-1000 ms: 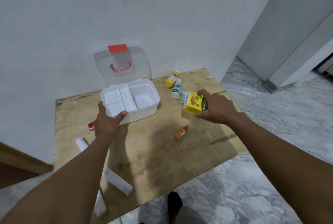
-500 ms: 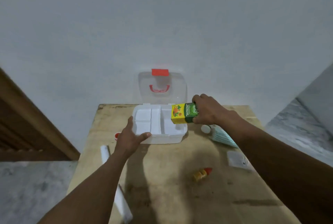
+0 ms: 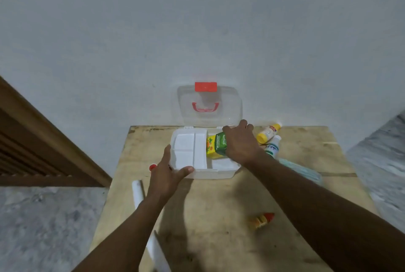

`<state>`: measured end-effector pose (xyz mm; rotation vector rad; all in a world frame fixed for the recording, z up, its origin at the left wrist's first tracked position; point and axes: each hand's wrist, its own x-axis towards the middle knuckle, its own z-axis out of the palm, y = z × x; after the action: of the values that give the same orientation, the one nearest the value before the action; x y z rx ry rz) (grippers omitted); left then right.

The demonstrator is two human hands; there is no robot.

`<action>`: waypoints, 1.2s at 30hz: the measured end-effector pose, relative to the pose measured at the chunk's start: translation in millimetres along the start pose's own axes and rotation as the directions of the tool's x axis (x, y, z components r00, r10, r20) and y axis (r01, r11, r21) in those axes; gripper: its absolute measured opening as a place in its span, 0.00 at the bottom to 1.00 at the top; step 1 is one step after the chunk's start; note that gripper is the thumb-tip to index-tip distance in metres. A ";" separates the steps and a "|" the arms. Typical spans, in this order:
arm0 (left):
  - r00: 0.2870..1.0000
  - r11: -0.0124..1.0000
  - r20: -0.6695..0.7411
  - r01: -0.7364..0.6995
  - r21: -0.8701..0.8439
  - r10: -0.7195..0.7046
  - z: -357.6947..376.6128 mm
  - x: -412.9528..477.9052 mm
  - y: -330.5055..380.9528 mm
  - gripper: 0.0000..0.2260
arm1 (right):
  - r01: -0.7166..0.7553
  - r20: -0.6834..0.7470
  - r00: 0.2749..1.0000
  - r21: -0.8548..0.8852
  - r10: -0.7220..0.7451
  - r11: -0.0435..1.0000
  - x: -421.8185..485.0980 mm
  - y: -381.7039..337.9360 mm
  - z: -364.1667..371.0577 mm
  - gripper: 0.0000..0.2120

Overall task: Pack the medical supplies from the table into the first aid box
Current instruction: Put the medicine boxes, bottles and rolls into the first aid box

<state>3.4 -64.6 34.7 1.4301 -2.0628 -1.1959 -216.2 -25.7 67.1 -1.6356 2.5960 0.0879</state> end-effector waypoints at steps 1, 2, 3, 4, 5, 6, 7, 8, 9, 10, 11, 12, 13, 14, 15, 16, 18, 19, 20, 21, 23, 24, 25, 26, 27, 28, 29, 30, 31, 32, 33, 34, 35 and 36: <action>1.000 1.000 -0.014 -0.020 0.008 0.020 -0.8 0.6 -1.4 0.37 | -0.012 -0.027 1.000 -0.021 0.012 1.000 0.6 -4.9 6.7 0.24; 0.999 1.000 -0.023 -0.030 0.007 0.030 -1.8 2.3 -3.3 0.39 | -0.024 -0.043 0.999 -0.038 0.022 0.999 1.4 -9.9 11.4 0.24; 0.999 1.000 -0.023 -0.031 0.000 0.031 -3.3 4.8 -5.3 0.40 | -0.034 -0.043 0.999 -0.051 0.032 0.998 2.2 -14.1 14.7 0.24; 1.000 1.000 -0.011 -0.020 -0.006 0.020 -4.6 8.7 -7.7 0.41 | -0.044 -0.038 0.998 -0.049 0.042 0.998 3.1 -18.0 17.0 0.23; 1.000 1.000 0.011 -0.009 -0.012 0.009 -6.2 12.4 -9.5 0.41 | -0.045 -0.021 0.999 -0.053 0.044 0.998 5.3 -20.6 21.3 0.23; 0.999 1.000 0.036 -0.005 -0.021 0.006 -7.8 16.0 -11.7 0.41 | -0.037 -0.023 0.999 -0.061 0.035 0.997 7.1 -22.6 24.8 0.23; 0.998 0.999 0.062 -0.009 -0.031 0.011 -9.8 19.4 -13.0 0.42 | -0.031 -0.027 0.999 -0.071 0.029 0.997 9.0 -23.9 29.3 0.24; 0.996 0.999 0.087 -0.020 -0.041 0.024 -11.5 22.9 -14.5 0.43 | -0.054 -0.025 0.998 -0.054 0.053 0.997 7.4 -26.9 27.3 0.26; 0.993 0.998 0.115 -0.028 -0.050 0.034 -13.8 25.5 -16.0 0.44 | -0.073 -0.031 0.997 -0.028 0.072 0.997 5.2 -30.3 24.5 0.29; 0.989 0.997 0.142 -0.036 -0.069 0.046 -15.4 27.7 -17.6 0.46 | -0.092 -0.010 0.996 0.011 0.092 0.996 3.6 -33.7 21.1 0.30; 0.983 0.994 0.171 -0.045 -0.096 0.061 -16.8 29.3 -19.8 0.47 | -0.101 0.033 0.995 0.054 0.099 0.993 1.1 -36.3 19.3 0.32; 0.976 0.989 0.198 -0.068 -0.128 0.093 -17.7 30.1 -20.3 0.47 | -0.112 0.053 0.993 0.102 0.107 0.988 -2.0 -39.5 18.7 0.32; 0.967 0.984 0.218 -0.099 -0.148 0.130 -18.8 30.9 -20.1 0.46 | -0.157 0.066 0.987 0.163 0.148 0.974 -3.8 -40.8 19.8 0.32; 0.959 0.979 0.230 -0.130 -0.155 0.164 -19.9 31.9 -18.3 0.44 | -0.216 0.099 0.975 0.214 0.199 0.953 -4.6 -40.7 21.2 0.33; 0.954 0.977 0.239 -0.148 -0.156 0.183 -20.8 32.9 -16.8 0.42 | -0.255 0.120 0.965 0.250 0.231 0.934 -3.7 -40.3 24.5 0.33; 0.952 0.977 0.243 -0.150 -0.151 0.184 -22.0 33.4 -14.8 0.41 | -0.271 0.136 0.961 0.269 0.242 0.924 -3.4 -41.4 26.2 0.33; 0.958 0.982 0.240 -0.130 -0.135 0.160 -24.1 33.3 -12.9 0.40 | -0.281 0.153 0.958 0.306 0.244 0.910 -0.6 -45.3 31.0 0.33; 0.960 0.984 0.232 -0.128 -0.127 0.155 -24.2 32.9 -13.2 0.41 | -0.292 0.157 0.955 0.326 0.253 0.899 1.1 -47.5 32.1 0.32; 0.961 0.985 0.230 -0.126 -0.121 0.152 -23.9 31.9 -14.2 0.41 | -0.309 0.159 0.950 0.353 0.269 0.883 2.4 -49.5 34.6 0.31; 0.963 0.985 0.226 -0.124 -0.116 0.148 -23.5 31.0 -14.4 0.42 | -0.324 0.155 0.946 0.380 0.286 0.866 3.7 -51.2 35.5 0.31; 0.966 0.987 0.217 -0.120 -0.110 0.142 -22.0 30.8 -15.9 0.42 | -0.329 0.154 0.944 0.415 0.290 0.849 4.1 -54.3 37.0 0.27; 0.968 0.987 0.209 -0.119 -0.106 0.140 -20.8 31.0 -16.3 0.43 | -0.323 0.155 0.946 0.420 0.284 0.848 4.6 -54.6 38.1 0.23; 0.970 0.988 0.202 -0.118 -0.103 0.137 -19.6 31.3 -16.9 0.43 | -0.314 0.152 0.949 0.421 0.275 0.851 5.3 -53.6 39.0 0.19; 0.971 0.988 0.201 -0.113 -0.102 0.132 -18.7 31.7 -17.2 0.44 | -0.309 0.155 0.951 0.425 0.268 0.851 5.6 -52.3 38.8 0.16; 0.971 0.989 0.203 -0.108 -0.105 0.128 -18.2 32.2 -17.9 0.44 | -0.298 0.153 0.954 0.433 0.256 0.851 5.8 -50.3 38.0 0.14; 0.970 0.989 0.210 -0.103 -0.107 0.123 -18.6 32.1 -17.6 0.45 | -0.294 0.161 0.955 0.440 0.248 0.848 5.7 -48.4 37.3 0.13; 0.969 0.989 0.216 -0.098 -0.107 0.120 -19.3 32.0 -17.5 0.45 | -0.286 0.167 0.957 0.449 0.236 0.846 5.2 -46.5 36.7 0.14; 0.968 0.989 0.219 -0.100 -0.111 0.122 -19.2 32.1 -18.2 0.45 | -0.281 0.176 0.959 0.459 0.223 0.843 3.9 -45.1 35.8 0.14; 0.965 0.987 0.226 -0.108 -0.116 0.132 -18.8 32.8 -19.4 0.45 | -0.269 0.179 0.962 0.472 0.208 0.839 2.4 -44.1 35.1 0.15; 0.962 0.986 0.233 -0.114 -0.119 0.139 -18.5 32.8 -19.4 0.45 | -0.261 0.184 0.964 0.487 0.194 0.834 0.2 -43.4 34.3 0.16; 0.961 0.986 0.237 -0.117 -0.115 0.142 -18.2 32.8 -19.5 0.45 | -0.251 0.184 0.966 0.500 0.181 0.829 -1.9 -42.0 34.0 0.17; 0.960 0.987 0.240 -0.121 -0.110 0.144 -18.1 32.6 -18.4 0.45 | -0.246 0.181 0.968 0.511 0.176 0.824 -4.3 -39.7 33.5 0.17; 0.959 0.986 0.243 -0.125 -0.107 0.148 -18.5 32.1 -17.2 0.45 | -0.236 0.163 0.971 0.522 0.175 0.820 -6.8 -36.9 32.9 0.17; 0.958 0.986 0.244 -0.131 -0.101 0.152 -18.9 31.0 -15.4 0.44 | -0.228 0.141 0.973 0.537 0.180 0.812 -9.5 -33.2 32.1 0.16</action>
<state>12.3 -102.5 28.2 1.1193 -2.2073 -1.4479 -181.1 -28.7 35.6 -1.1185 2.4001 -0.5230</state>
